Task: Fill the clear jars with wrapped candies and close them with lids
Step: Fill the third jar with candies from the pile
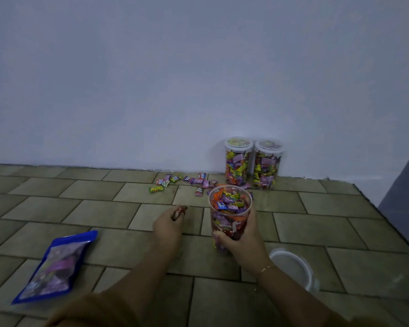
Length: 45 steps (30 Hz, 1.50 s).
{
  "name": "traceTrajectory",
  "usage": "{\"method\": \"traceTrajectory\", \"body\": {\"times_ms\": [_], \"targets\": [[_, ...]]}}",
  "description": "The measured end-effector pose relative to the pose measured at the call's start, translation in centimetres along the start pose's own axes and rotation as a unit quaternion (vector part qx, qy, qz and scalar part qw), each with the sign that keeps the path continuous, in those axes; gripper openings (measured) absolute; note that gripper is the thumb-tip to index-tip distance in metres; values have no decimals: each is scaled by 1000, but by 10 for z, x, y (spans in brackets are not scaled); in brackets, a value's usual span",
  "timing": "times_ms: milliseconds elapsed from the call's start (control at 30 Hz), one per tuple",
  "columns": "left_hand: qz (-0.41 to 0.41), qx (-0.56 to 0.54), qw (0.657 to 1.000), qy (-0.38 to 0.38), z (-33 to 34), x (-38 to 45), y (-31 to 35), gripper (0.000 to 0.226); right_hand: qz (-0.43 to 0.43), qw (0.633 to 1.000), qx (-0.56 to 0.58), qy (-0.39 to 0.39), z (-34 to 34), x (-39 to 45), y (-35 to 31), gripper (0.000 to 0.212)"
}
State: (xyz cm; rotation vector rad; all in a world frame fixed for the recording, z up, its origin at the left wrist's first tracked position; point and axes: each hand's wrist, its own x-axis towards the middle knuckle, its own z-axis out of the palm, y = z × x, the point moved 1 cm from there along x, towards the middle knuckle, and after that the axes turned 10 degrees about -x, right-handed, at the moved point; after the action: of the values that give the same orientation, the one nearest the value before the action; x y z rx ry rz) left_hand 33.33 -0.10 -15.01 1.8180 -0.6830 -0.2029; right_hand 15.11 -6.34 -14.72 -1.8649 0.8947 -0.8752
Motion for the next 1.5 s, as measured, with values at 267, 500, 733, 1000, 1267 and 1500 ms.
{"method": "traceTrajectory", "body": {"times_ms": [267,500,733,1000,1267,1500], "targets": [[89,-206,974,26,-21,-47,96,29,-7,1000,4,-3,-4,-19,-4,104],[286,-95,951,-71,-12,-69,120,30,-8,1000,13,-9,-6,-24,-5,105],[330,-7,933,-143,-5,-72,126,28,-15,1000,3,-19,-9,-25,-5,104],[296,13,938,-180,-2,-66,119,51,-14,1000,-1,-18,-9,-23,-4,103],[332,299,845,-293,3,-67,123,51,-23,999,-11,-44,-18,-23,-12,104],[337,280,853,-282,1,-70,114,62,37,966,-229,-112,-39,-28,-22,100]]}}
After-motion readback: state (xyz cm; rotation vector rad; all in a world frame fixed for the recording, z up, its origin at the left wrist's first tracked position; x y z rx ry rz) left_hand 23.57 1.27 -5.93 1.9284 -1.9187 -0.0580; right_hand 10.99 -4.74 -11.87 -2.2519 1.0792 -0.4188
